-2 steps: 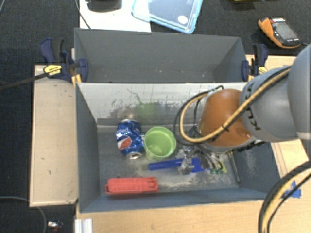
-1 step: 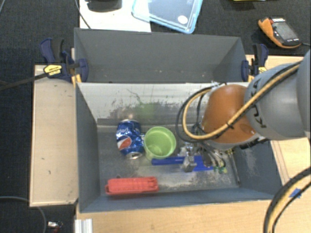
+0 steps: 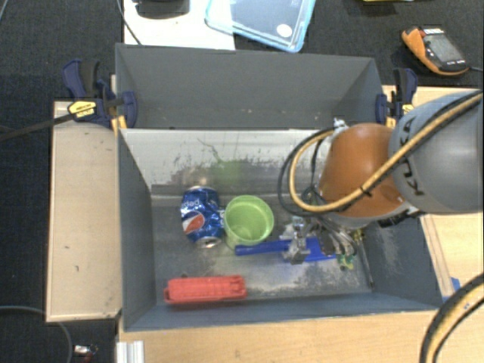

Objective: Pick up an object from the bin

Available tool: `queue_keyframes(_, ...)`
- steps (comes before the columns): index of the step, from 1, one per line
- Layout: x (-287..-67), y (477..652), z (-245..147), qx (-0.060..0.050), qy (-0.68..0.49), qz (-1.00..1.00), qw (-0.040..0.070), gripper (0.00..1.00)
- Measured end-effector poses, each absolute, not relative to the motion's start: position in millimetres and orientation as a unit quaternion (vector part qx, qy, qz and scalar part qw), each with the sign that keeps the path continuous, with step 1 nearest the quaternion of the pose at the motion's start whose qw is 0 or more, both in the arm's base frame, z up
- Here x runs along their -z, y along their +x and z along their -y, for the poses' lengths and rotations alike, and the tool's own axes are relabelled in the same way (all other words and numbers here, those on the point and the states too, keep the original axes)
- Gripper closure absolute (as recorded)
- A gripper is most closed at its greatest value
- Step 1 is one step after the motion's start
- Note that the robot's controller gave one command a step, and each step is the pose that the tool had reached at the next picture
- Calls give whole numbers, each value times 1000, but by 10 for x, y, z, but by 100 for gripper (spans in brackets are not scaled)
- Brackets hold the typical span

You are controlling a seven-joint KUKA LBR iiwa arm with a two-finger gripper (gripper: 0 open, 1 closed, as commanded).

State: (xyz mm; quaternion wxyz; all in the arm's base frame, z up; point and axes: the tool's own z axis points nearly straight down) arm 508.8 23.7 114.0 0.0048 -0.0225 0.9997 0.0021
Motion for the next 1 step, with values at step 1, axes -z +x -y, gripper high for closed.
queue_keyframes(1, -1286, 5094, -238, -2, -23, -1000, 6, 100)
